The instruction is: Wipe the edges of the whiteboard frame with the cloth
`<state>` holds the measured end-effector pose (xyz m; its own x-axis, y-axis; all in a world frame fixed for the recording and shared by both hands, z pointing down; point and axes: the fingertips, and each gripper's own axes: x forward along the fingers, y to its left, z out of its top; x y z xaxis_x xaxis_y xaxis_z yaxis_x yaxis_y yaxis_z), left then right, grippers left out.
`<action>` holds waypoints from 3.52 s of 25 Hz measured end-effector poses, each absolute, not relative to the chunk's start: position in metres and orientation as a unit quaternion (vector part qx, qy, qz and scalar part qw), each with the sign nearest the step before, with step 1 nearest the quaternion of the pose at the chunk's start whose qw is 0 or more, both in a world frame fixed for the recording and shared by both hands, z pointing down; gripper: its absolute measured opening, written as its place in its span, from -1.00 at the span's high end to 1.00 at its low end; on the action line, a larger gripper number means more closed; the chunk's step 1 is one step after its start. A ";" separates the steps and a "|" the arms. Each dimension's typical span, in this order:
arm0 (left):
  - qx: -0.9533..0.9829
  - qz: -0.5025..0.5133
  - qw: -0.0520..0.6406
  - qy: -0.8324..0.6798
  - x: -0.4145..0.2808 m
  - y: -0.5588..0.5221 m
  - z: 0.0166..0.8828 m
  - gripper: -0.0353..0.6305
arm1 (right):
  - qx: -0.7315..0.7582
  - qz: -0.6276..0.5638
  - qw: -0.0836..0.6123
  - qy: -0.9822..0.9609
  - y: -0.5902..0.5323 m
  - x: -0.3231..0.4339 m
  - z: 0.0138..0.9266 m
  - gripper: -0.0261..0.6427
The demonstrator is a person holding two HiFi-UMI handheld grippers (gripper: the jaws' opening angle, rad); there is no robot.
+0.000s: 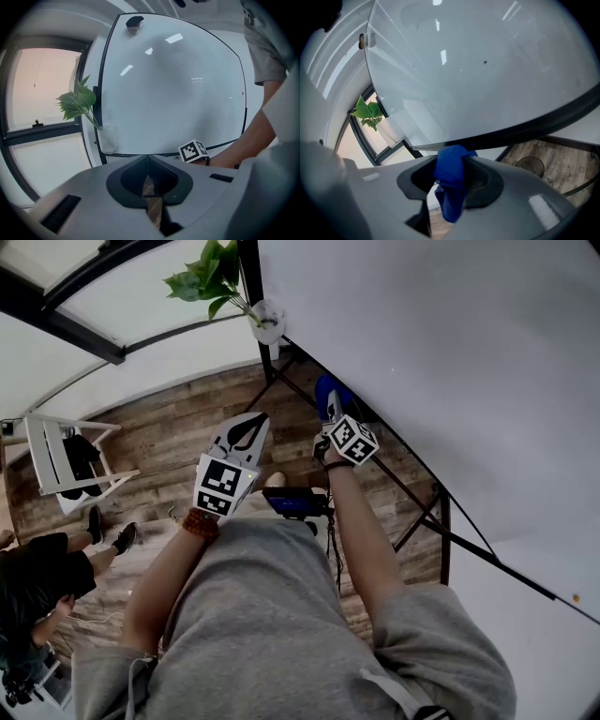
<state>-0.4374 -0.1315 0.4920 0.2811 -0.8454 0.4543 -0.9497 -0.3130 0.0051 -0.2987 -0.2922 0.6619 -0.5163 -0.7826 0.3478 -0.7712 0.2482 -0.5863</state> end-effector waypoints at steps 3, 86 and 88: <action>0.784 0.181 0.138 -0.577 -0.444 -0.131 0.490 0.86 | -0.483 -0.366 0.009 0.795 -0.294 -0.309 0.663 0.45; 0.884 0.076 0.006 -0.461 -0.239 -0.165 0.379 0.86 | -0.409 -0.005 -0.021 0.912 -0.177 -0.181 0.377 0.45; 0.885 0.066 -0.010 -0.461 -0.215 -0.162 0.364 0.86 | -0.424 0.021 -0.005 0.905 -0.165 -0.157 0.354 0.45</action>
<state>-0.2152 -0.1615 0.3641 0.5670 -0.8168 0.1068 -0.8141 -0.5754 -0.0782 -0.1566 -0.1654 0.3535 -0.6402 -0.7681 -0.0088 -0.7677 0.6394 0.0428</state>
